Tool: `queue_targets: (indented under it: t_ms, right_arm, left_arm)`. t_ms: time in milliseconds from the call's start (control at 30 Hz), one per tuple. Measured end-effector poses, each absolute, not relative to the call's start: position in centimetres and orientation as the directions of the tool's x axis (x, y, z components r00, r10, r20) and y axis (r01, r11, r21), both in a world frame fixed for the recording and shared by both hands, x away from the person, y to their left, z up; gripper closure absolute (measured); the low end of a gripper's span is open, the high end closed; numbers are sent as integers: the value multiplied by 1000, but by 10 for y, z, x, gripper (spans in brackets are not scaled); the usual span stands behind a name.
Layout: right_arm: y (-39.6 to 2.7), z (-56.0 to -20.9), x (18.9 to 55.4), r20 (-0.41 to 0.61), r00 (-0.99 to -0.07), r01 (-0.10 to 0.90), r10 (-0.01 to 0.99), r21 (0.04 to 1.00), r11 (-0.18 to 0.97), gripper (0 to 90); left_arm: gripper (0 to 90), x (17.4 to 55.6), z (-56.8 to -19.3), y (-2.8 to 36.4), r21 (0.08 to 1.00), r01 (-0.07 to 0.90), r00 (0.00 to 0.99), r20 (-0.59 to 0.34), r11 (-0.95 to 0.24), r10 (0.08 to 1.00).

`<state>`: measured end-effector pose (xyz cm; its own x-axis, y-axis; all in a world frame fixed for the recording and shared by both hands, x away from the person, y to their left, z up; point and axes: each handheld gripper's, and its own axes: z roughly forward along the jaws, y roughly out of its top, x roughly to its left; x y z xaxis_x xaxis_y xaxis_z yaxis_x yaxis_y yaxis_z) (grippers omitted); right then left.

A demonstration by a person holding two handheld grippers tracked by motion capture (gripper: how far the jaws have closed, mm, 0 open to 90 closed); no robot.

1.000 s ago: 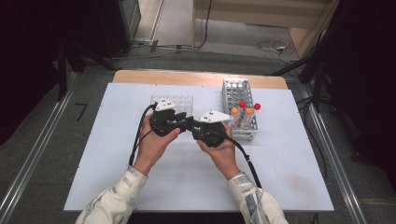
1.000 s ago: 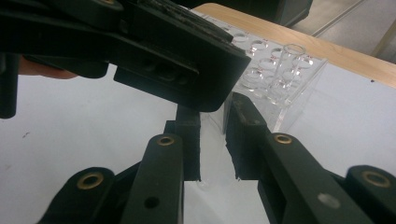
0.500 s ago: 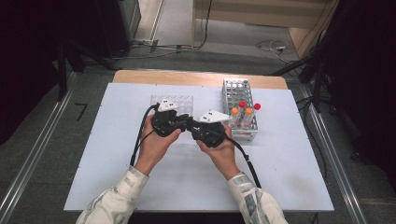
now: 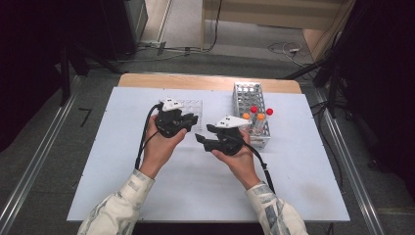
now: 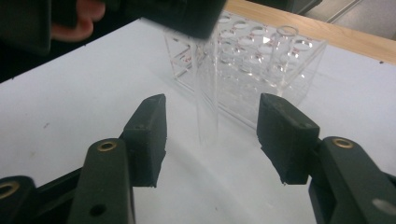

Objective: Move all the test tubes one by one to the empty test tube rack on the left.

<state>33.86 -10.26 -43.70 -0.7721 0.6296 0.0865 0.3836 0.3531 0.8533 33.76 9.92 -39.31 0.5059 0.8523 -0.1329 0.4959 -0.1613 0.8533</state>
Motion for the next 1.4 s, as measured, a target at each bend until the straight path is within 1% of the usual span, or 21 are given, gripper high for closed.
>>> queue_targets:
  t_ms: [233, 867, 1133, 1333, 1400]
  right_arm:
    - [-122, -440, 334, 87, -766, 392, 637, 849, 355, 364]
    - [-143, -436, 330, 87, -755, 392, 650, 854, 341, 362]
    - [-146, -435, 329, 85, -751, 383, 654, 864, 327, 362]
    - [-148, -435, 329, 86, -751, 382, 655, 865, 325, 360]
    - [-149, -435, 329, 83, -749, 380, 657, 866, 324, 360]
  left_arm:
    - [774, 349, -380, 106, 859, 488, 479, -114, -156, 870]
    - [774, 376, -361, 111, 868, 481, 427, -110, -122, 898]
    - [774, 385, -361, 108, 865, 485, 411, -97, -127, 906]
    - [774, 391, -366, 106, 865, 487, 411, -104, -121, 906]
    - [774, 392, -368, 104, 862, 488, 409, -86, -138, 908]
